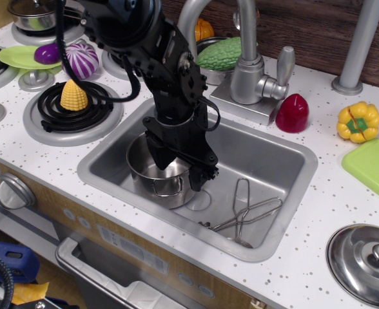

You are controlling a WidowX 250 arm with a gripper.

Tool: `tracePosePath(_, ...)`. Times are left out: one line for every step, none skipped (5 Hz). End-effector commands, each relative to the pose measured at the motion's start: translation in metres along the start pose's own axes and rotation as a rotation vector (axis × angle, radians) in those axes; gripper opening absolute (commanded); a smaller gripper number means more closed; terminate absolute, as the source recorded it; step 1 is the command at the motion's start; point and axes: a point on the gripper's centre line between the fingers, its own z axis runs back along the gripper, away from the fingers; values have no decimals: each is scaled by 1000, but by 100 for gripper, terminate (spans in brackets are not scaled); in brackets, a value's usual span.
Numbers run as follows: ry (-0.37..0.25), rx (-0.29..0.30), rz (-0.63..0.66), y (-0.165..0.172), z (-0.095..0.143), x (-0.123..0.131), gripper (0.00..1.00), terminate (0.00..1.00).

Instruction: Pick up pot from sink

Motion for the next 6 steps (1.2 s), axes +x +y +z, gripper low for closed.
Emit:
tracePosePath(-24, 19, 7, 13, -1, 12, 100, 0)
tracePosePath(-56, 66, 61, 18, -14, 12, 100, 0)
tracePosePath(-61, 42, 88, 20, -16, 14, 100, 0)
tracePosePath(-90, 39, 107, 20, -21, 11, 0, 0)
tracePosePath(-97, 43, 123, 14, -21, 10, 0, 0)
tracePosePath(-101, 46, 105, 13, -20, 8, 0, 0)
